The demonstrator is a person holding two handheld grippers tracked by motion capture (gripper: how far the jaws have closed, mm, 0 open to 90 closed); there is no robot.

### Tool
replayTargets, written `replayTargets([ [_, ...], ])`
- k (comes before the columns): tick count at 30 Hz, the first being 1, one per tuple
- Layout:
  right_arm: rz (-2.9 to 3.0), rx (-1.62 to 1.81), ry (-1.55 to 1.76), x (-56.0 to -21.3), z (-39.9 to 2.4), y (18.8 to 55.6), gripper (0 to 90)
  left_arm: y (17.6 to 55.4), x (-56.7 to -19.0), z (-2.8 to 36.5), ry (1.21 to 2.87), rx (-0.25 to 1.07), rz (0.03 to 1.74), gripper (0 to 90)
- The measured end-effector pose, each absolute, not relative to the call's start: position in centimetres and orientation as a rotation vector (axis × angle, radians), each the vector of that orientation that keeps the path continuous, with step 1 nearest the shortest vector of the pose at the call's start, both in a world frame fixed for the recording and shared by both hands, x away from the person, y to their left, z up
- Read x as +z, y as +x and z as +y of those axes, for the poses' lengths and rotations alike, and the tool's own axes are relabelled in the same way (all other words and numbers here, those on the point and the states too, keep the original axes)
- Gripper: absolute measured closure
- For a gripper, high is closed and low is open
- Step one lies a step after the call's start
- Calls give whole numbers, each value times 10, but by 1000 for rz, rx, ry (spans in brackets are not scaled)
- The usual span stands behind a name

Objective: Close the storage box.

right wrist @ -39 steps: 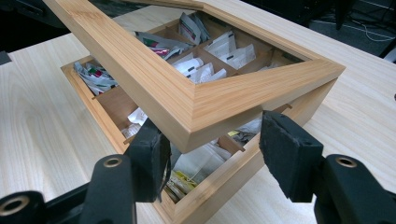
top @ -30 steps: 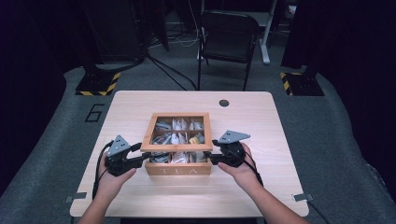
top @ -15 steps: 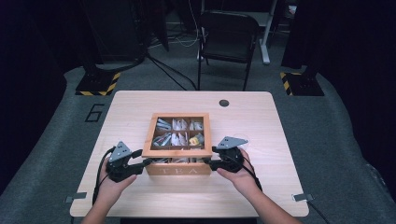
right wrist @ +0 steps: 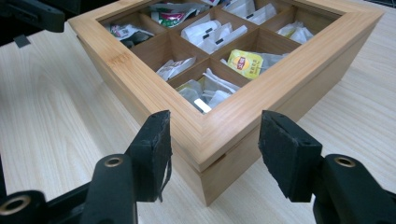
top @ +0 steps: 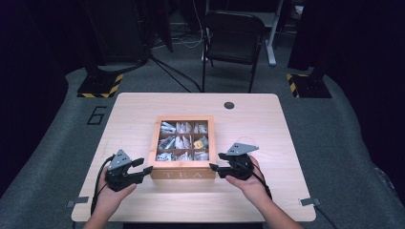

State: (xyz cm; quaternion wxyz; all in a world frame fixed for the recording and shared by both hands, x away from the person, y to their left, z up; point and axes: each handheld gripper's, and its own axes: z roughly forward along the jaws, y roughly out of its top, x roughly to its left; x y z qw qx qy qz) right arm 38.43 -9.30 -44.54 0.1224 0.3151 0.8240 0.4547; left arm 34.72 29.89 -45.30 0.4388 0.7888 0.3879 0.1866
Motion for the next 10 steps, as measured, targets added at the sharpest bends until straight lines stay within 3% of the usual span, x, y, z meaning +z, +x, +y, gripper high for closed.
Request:
replayTargets([
  [10,2356,1344,964,-446,-102,385,412,350,-452,310,1880,477,1031,438],
])
